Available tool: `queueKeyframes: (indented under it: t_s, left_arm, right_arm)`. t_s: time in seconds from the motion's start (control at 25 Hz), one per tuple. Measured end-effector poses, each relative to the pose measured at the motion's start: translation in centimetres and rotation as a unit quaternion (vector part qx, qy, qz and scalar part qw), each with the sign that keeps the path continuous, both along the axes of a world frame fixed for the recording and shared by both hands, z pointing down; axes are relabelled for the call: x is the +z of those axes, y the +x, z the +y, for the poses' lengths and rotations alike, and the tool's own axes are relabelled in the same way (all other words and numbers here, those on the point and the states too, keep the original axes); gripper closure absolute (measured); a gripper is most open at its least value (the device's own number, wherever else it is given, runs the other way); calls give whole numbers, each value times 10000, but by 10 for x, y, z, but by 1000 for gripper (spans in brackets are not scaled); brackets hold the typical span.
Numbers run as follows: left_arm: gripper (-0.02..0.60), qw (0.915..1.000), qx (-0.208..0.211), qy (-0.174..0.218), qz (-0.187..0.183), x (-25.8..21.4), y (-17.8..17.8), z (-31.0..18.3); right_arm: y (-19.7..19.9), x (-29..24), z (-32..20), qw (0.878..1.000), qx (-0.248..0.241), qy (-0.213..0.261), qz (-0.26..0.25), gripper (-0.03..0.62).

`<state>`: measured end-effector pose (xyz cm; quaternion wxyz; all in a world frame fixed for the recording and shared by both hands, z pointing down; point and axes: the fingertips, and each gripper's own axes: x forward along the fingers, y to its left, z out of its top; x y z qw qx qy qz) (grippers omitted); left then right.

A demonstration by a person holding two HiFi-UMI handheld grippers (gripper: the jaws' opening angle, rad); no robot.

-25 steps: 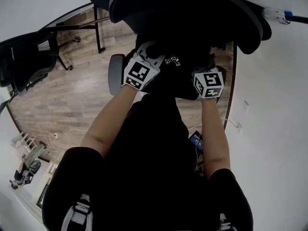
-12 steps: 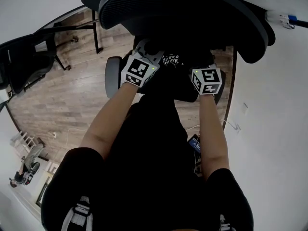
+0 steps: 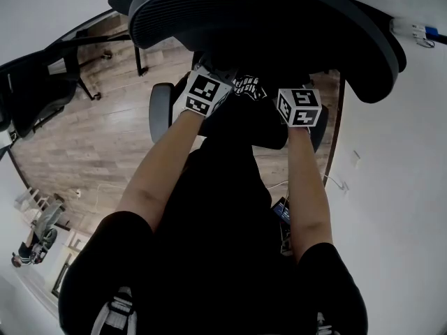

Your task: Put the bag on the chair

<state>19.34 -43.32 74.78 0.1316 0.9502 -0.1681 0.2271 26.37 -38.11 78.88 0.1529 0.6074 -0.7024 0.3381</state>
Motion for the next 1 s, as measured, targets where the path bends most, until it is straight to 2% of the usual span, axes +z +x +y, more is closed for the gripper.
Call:
queueKeyframes:
  t_s: [0.32,0.4,0.64,0.76,1.0]
  left_arm:
    - [540,9998,19,-176,-93,21,3,3]
    - [539,9996,10,-274,-94,24,3,3]
    - [423,9991,26,-376,-207,19,-6,1]
    - [345,9989,-2,-404,-254,6,-22,4]
    - [314,9994,59,-272,-181,-26,-39,9]
  right_arm:
    - [4,20,7,9997,25,-219,-110,478]
    - [7,22,7,9997,64,-217,-134,453]
    - [12,19,16,9997,36,-230,-101,382]
    - [11,12,28,9994,167,-302,-48,332]
    - [25,-14,51,9985,445,-263,185,312]
